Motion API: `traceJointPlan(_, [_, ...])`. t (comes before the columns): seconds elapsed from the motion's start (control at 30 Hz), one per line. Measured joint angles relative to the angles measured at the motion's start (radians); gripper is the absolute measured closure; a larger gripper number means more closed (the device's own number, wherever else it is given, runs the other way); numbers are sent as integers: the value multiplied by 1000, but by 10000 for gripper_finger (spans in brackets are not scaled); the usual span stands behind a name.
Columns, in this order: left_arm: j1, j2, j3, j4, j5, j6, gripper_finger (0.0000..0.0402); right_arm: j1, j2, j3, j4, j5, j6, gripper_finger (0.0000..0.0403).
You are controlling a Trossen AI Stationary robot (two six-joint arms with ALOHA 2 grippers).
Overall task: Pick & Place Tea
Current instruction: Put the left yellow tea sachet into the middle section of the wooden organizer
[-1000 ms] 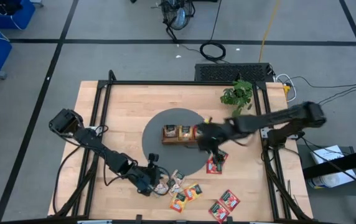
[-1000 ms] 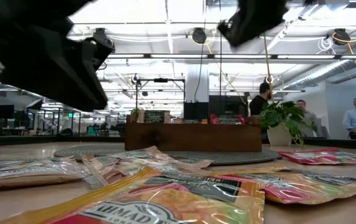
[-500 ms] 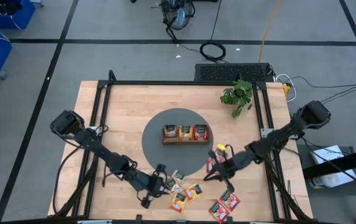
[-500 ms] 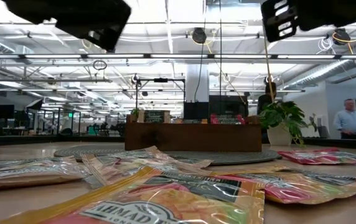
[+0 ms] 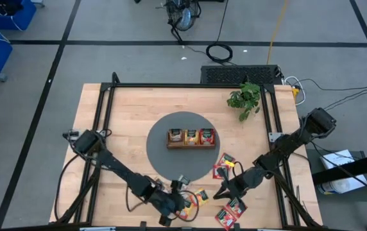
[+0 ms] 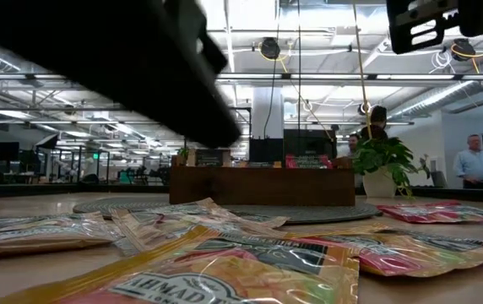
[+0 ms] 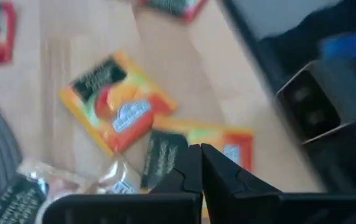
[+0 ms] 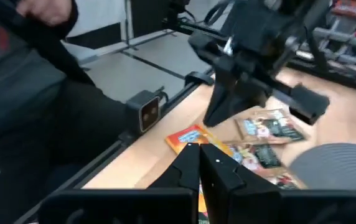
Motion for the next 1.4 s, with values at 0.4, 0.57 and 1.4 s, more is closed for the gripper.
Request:
traceJointPlan(0.4, [88, 21, 20, -182, -79, -70, 395, -63, 116, 0, 86, -21, 83, 403])
traceJointPlan(0.57, [103, 21, 20, -313, -108, -185, 386, -88, 155, 0, 102, -22, 111, 403])
traceJointPlan(1.4, [-21, -78, 78, -458, -309, -169, 371, -108, 160, 0, 102, -22, 114, 403])
